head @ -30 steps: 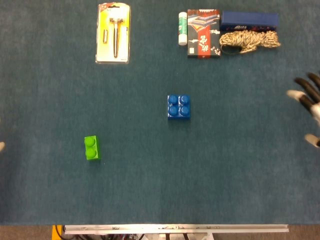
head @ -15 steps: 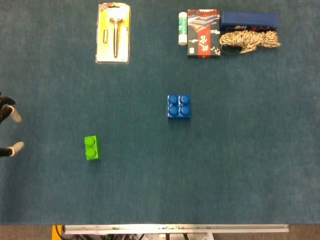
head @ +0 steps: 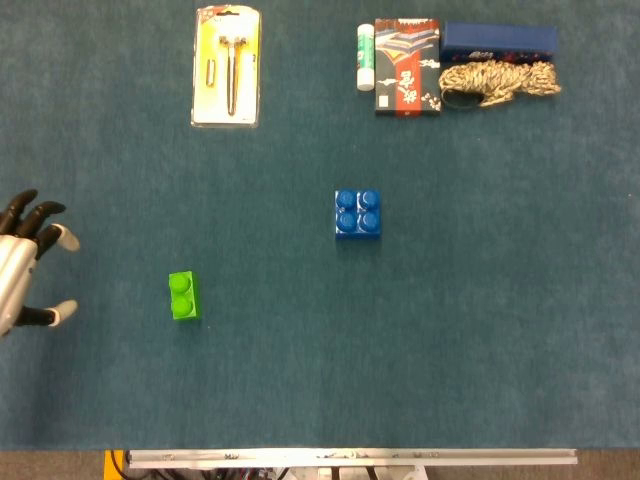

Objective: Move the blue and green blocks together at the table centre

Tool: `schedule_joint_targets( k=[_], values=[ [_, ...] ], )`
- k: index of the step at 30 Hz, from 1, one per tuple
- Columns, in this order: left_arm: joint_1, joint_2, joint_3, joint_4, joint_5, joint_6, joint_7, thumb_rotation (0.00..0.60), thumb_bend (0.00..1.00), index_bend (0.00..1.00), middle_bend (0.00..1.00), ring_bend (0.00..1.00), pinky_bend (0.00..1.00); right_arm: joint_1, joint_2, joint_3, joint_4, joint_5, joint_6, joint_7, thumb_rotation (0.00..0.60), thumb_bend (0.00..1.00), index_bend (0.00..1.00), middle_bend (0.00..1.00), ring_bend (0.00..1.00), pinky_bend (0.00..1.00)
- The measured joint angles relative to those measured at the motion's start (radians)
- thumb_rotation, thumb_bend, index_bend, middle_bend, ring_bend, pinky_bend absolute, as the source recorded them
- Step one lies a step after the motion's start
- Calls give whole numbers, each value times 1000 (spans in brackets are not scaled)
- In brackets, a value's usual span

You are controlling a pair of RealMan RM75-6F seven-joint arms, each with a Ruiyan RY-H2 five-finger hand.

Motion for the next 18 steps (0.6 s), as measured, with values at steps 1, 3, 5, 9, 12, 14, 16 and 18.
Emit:
schedule_joint_targets(
  k=[1, 3, 5, 9, 12, 14, 16, 18],
  values=[
    [-3, -1, 1, -9, -8, -7, 1, 600, 0, 356, 171, 50, 203, -1, 1, 1, 1, 2, 0, 6, 600, 43, 254, 149, 0, 26],
    [-9, -8, 2, -27, -27, -22, -1, 600, 0, 345, 162, 41, 198, -1, 5, 4, 3, 8, 0, 20, 600, 43, 255, 149, 0, 26],
    [-14, -16, 3, -42, -42, -35, -1, 600, 0, 334, 151, 31, 195, -1, 7, 6, 5, 13, -2, 30, 600, 43, 255, 149, 0, 26],
    [-20, -42, 4, -49, -54, -41, 28, 600, 0, 293, 127, 14, 188, -1, 10, 11, 7, 19, -5, 45, 600, 43, 255, 149, 0, 26],
    [-25, -72, 8, -51, -70, -53, 56, 600, 0, 252, 110, 4, 186, -1, 13, 12, 8, 19, -5, 54, 600, 43, 255, 149, 0, 26],
    [-31, -92, 11, -49, -82, -68, 68, 600, 0, 225, 101, 2, 185, -2, 14, 13, 9, 20, -5, 59, 600, 42, 255, 149, 0, 26],
    [-37, -108, 14, -46, -91, -81, 73, 600, 0, 205, 96, 2, 185, -2, 15, 14, 9, 22, -6, 64, 600, 42, 256, 149, 0, 26],
    [-45, -126, 16, -41, -99, -96, 76, 600, 0, 196, 91, 2, 185, -2, 16, 15, 10, 23, -8, 67, 600, 43, 257, 149, 0, 26]
  ],
)
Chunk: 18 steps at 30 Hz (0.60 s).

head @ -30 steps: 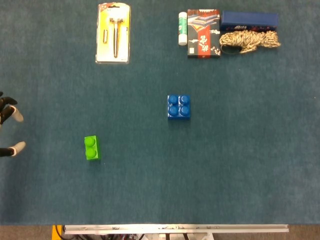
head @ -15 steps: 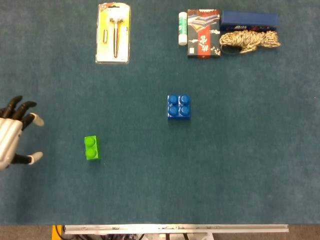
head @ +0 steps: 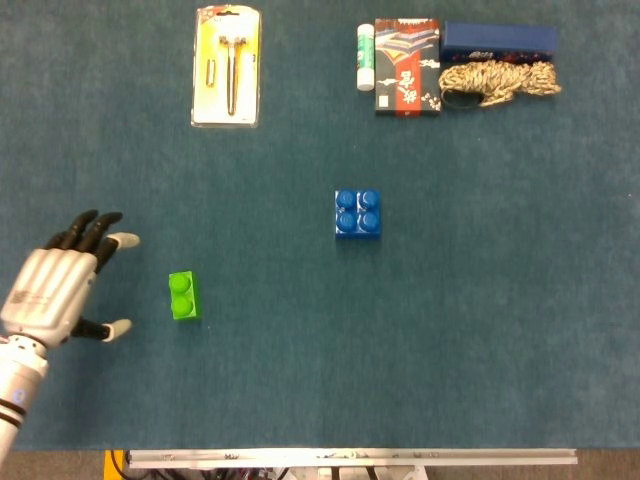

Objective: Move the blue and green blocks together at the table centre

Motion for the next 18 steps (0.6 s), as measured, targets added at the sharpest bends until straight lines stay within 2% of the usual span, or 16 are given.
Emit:
schedule_joint_targets(
  k=[18],
  values=[
    [-64, -118, -7, 39, -49, -67, 40, 600, 0, 189, 57, 0, 185, -5, 8, 2, 0, -6, 6, 22, 600, 42, 259, 149, 0, 26]
  ],
)
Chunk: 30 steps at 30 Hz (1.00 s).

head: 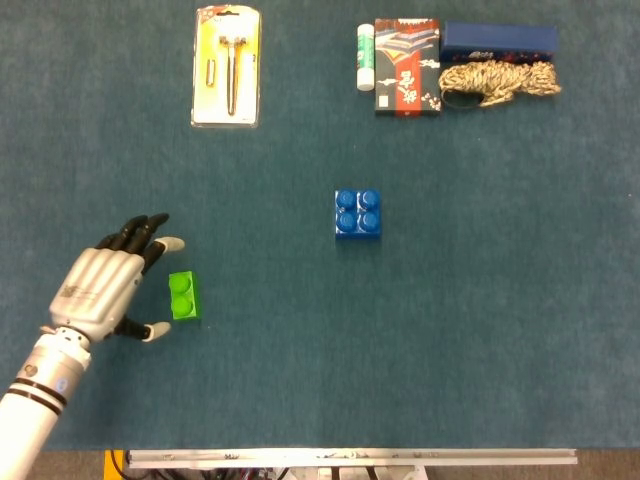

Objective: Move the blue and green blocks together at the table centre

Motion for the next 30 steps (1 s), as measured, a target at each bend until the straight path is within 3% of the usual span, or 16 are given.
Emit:
schedule_joint_targets(
  k=[30],
  values=[
    [-46, -134, 15, 107, -47, -17, 45, 600, 0, 181, 0, 0, 185, -10, 10, 3, 1, -12, 18, 23, 600, 42, 274, 149, 0, 26]
  ],
)
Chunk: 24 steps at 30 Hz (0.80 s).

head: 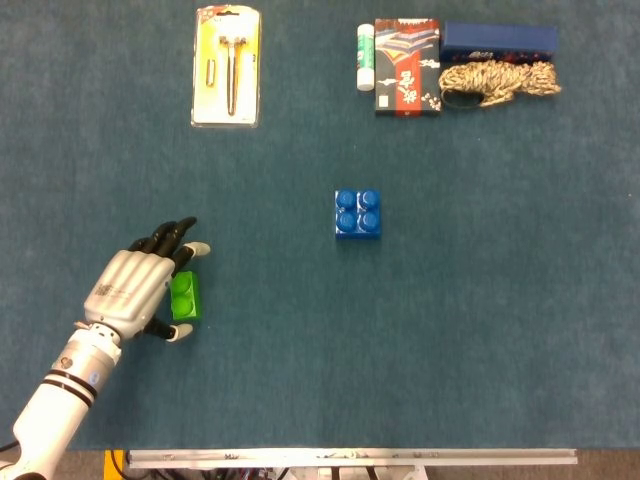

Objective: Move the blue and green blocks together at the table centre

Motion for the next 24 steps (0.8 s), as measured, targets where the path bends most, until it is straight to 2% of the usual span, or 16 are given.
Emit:
schedule_joint_targets(
  k=[24],
  values=[
    [-8, -16, -9, 72, -40, 15, -12, 600, 0, 181, 0, 0, 185, 2, -2, 3, 1, 3, -7, -2, 600, 41, 276, 149, 0, 26]
  ],
)
